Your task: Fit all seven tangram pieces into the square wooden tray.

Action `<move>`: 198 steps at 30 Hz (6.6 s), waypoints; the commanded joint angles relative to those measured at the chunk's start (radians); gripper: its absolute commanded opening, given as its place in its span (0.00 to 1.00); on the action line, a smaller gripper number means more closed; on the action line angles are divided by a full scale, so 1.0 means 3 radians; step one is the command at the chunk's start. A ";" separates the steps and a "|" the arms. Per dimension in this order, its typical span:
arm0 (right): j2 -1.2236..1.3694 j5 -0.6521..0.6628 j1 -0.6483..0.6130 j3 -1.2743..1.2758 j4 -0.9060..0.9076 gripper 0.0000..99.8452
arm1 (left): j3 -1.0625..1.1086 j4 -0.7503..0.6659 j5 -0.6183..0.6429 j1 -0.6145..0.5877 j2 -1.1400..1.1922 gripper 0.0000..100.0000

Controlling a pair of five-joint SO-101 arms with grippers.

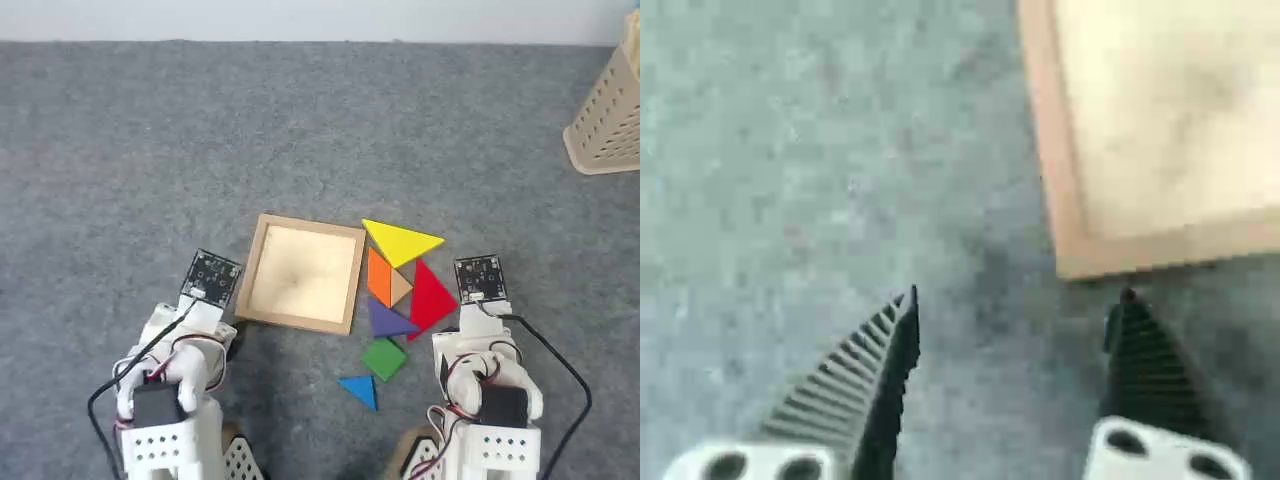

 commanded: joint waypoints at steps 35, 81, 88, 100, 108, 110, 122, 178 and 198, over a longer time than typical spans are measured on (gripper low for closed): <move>-0.0059 -0.0031 -0.0028 0.0056 0.0033 0.01 | -0.0028 0.0015 -0.0026 0.0046 -0.0051 0.28; -0.0059 0.0885 0.0187 -0.0020 -0.0903 0.01 | -0.0028 0.0015 -0.0026 0.0041 -0.0051 0.28; -0.0043 0.1089 0.0361 -0.0522 -0.0990 0.01 | -0.0028 0.0015 -0.0026 0.0041 -0.0051 0.28; 0.2498 0.1268 -0.0269 -0.2256 -0.0754 0.02 | -0.0028 0.0015 -0.0026 0.0041 -0.0051 0.28; 0.5020 0.1857 -0.1097 -0.3790 -0.0657 0.20 | -0.0028 0.0015 -0.0026 0.0041 -0.0051 0.28; 0.5470 0.2020 -0.1179 -0.4066 -0.0616 0.20 | -0.0028 0.0015 -0.0026 0.0041 -0.0051 0.28; 0.6503 0.2271 -0.1199 -0.4613 -0.0673 0.28 | -0.0028 0.0015 -0.0026 0.0041 -0.0051 0.28; 0.6130 0.1059 -0.0621 -0.4071 -0.1118 0.26 | -0.0028 0.0015 -0.0026 0.0041 -0.0051 0.28; 0.6738 0.0946 -0.0407 -0.4301 -0.1174 0.26 | -0.0028 0.0015 -0.0026 0.0041 -0.0051 0.28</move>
